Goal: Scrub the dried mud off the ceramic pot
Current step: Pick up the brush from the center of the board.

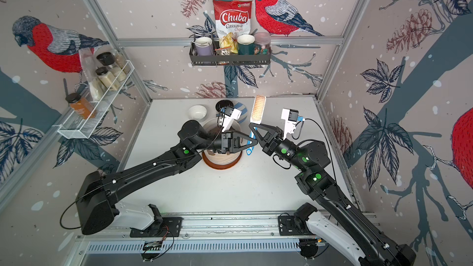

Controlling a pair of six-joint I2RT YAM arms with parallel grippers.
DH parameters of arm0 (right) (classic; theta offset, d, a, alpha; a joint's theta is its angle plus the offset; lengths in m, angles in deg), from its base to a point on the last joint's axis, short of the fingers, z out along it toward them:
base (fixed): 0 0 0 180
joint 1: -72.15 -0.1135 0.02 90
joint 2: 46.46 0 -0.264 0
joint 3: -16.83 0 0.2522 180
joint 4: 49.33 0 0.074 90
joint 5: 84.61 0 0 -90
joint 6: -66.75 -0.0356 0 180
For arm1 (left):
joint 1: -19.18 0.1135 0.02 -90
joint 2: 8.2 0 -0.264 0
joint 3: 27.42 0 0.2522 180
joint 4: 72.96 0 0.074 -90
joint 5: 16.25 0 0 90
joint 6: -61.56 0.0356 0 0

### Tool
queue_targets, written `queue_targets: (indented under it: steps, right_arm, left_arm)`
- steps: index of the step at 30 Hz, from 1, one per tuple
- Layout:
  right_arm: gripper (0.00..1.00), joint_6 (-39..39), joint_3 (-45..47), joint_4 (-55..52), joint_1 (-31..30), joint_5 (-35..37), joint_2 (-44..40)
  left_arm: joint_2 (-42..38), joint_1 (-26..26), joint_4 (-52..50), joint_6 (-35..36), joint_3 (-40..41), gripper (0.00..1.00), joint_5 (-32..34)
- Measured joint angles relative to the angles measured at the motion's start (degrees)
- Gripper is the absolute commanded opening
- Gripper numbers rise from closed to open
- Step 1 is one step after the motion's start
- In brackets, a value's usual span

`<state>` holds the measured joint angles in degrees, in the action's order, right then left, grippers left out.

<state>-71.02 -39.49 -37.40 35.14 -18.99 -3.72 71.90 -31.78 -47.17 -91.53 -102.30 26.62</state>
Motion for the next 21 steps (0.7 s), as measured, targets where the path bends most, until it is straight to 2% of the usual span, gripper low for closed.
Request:
queue_targets:
  steps: [3, 6, 7, 14, 21]
  right_arm:
    - [0.0, 2.5, -1.6, -2.6, 0.1, -1.2, -0.1]
    - [0.0, 6.3, -3.9, -6.6, 0.3, -1.5, -0.1]
    - [0.0, 7.9, -4.7, -8.4, 0.4, -1.7, 0.0]
    - [0.0, 19.7, -10.0, -21.9, 0.1, -4.2, 1.3]
    - [0.0, 32.6, -15.8, -36.7, -6.9, 3.1, 5.2]
  left_arm:
    - [-0.8, 0.0, -0.5, -1.2, 0.3, 0.68, 0.8]
    - [-2.9, 0.0, -0.9, -0.8, 1.6, 0.83, 0.7]
    - [-3.8, 0.2, -1.3, -0.1, 1.9, 0.94, 0.7]
    - [-10.6, 3.1, -6.9, 3.4, 3.0, 0.96, 2.5]
    - [-15.6, 3.6, -29.0, 15.6, -3.4, 0.96, 12.7]
